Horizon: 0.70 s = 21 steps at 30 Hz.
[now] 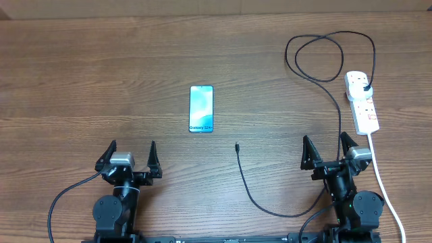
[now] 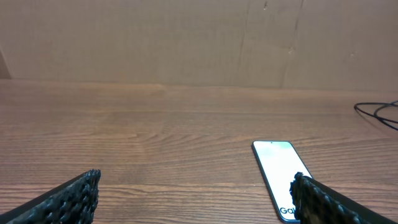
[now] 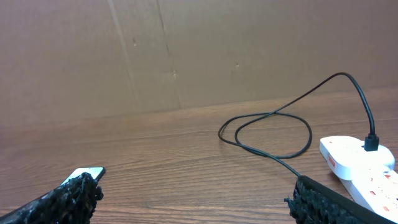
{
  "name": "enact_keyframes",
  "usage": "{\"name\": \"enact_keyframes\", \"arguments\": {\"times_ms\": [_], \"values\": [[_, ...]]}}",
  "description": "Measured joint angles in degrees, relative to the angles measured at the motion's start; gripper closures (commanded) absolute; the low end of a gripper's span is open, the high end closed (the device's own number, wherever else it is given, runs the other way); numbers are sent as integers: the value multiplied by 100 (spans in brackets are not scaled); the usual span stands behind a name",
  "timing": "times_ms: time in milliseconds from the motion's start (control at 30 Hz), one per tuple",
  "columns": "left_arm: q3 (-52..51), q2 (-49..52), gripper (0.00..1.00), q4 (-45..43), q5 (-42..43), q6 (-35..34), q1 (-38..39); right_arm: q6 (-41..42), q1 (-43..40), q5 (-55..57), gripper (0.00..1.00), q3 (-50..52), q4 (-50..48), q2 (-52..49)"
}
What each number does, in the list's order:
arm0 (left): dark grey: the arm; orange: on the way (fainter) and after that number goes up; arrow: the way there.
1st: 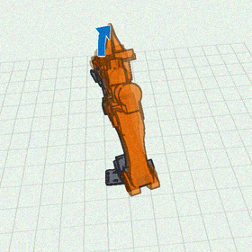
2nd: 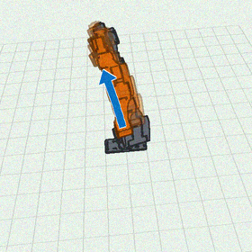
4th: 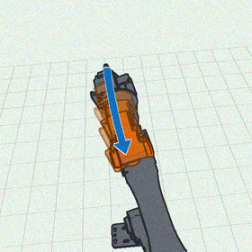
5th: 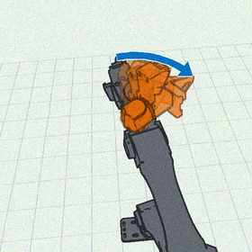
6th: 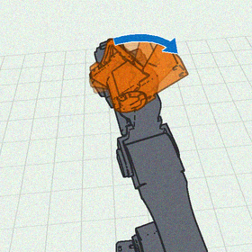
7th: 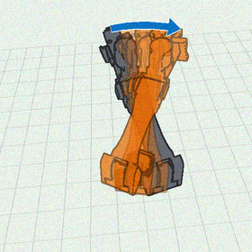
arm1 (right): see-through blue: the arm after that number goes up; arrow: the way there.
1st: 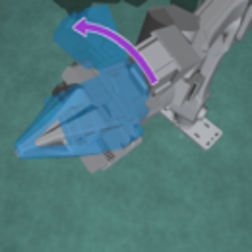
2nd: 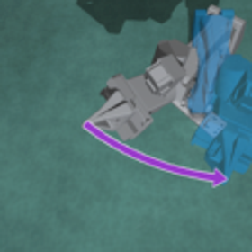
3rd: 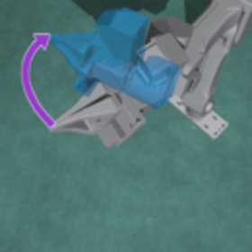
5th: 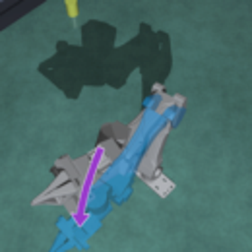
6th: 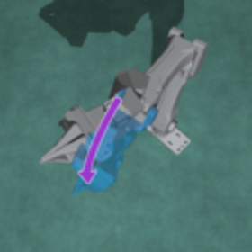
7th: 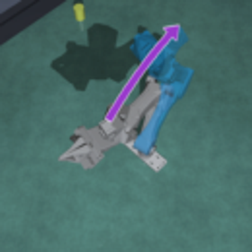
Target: Plug charger to phone and switch on socket
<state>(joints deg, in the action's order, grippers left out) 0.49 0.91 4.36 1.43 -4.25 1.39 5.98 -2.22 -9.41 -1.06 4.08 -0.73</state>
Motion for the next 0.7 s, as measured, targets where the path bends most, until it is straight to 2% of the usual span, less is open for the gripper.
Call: {"name": "enact_keyframes", "arguments": {"times_ms": [500, 600, 700], "values": [[0, 0, 0, -140, -229, 4, 0, 0, 0, 2, 0, 0, 4, 0], [9, 0, 0, -376, -258, -208, 0, 0, 0, 2, 0, 0, 4, 0], [170, 2, 0, 31, -229, -481, 0, 0, 2, 4, 0, 0, 2, 0]]}}
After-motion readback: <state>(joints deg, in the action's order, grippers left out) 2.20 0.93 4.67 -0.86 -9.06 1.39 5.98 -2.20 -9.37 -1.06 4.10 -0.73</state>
